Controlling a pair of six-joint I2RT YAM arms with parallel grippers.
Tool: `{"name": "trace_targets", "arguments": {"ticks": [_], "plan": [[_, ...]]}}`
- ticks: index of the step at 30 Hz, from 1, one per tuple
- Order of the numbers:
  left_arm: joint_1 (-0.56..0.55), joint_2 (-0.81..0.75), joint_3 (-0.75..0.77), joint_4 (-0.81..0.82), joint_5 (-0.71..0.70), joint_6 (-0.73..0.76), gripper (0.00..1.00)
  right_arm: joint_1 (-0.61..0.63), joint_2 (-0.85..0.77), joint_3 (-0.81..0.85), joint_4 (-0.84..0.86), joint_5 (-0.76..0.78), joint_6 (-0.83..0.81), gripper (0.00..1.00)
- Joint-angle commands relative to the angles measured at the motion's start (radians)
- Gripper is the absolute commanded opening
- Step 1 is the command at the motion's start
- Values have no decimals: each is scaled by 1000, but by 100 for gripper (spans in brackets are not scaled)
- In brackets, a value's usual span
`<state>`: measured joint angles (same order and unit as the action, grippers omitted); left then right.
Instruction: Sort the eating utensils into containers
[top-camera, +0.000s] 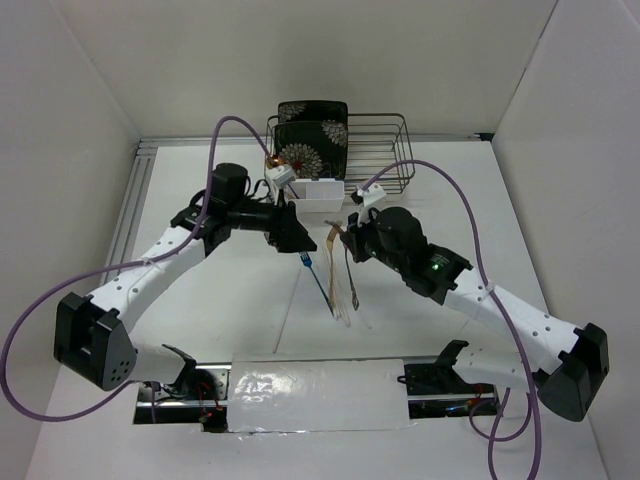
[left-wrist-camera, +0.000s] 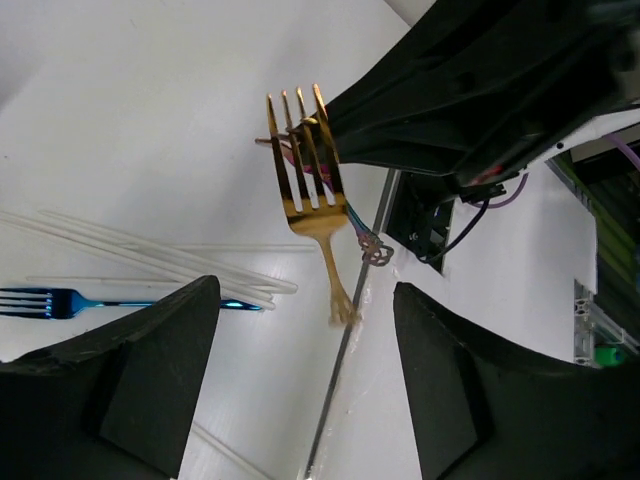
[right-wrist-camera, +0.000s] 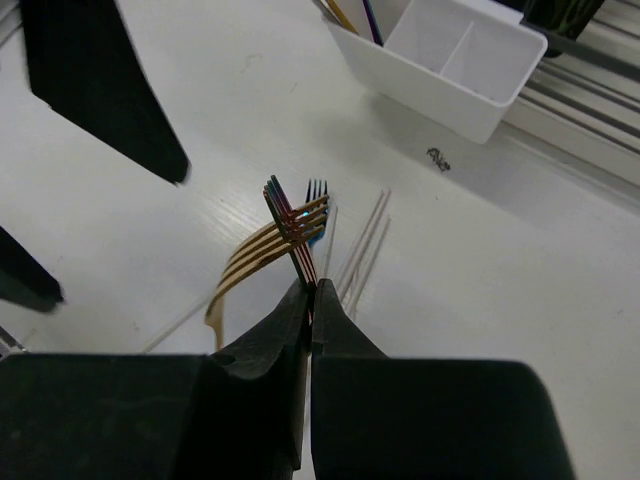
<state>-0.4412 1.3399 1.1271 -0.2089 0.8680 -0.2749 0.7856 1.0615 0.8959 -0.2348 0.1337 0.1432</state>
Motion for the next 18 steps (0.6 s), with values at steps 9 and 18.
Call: {"name": "trace_targets", "arguments": {"ticks": [9, 18], "plan": [[-82, 65, -20, 169, -107, -101, 91, -5, 35, 94, 49, -45, 4, 0], [-85, 119, -6, 201, -31, -95, 86, -5, 60, 112, 77, -75, 6, 0]]}}
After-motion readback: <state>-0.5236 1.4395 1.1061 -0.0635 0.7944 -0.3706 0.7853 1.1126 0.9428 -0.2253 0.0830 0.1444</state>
